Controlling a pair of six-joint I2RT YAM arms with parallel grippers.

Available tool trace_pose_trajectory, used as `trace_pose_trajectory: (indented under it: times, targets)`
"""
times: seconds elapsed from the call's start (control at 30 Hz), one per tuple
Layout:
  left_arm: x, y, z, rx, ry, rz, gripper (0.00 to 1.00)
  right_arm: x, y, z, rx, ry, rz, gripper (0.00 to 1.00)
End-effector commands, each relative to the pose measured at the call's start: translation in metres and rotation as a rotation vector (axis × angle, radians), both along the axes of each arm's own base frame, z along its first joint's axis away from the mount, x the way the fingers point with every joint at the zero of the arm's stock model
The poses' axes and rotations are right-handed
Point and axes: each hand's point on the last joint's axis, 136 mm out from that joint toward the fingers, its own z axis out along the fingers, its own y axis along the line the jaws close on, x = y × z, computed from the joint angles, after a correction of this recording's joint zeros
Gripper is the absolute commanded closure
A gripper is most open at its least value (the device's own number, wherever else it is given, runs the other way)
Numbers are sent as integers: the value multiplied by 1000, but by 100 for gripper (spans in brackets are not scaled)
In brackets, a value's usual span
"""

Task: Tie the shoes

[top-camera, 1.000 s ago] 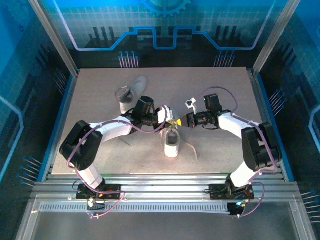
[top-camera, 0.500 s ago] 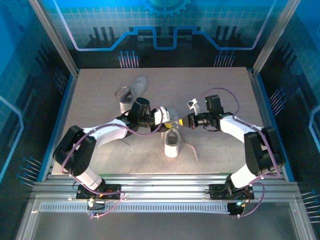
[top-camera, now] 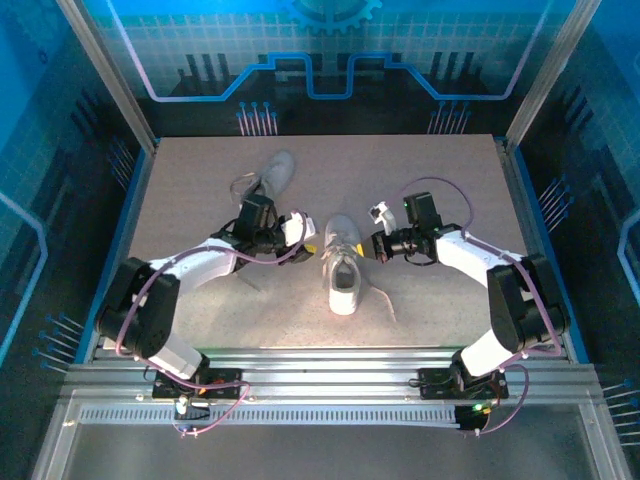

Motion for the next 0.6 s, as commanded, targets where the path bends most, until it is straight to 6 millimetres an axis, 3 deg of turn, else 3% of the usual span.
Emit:
trace_pose_trajectory:
  times: [0.0,0.57]
  targets:
    - [-6,-4,-31,98,55,-53,52,4,5,19,-13,-65,21,100]
    - [5,-21,-71,267,-9,-166,48,6,5,16,-35,-54,27,100]
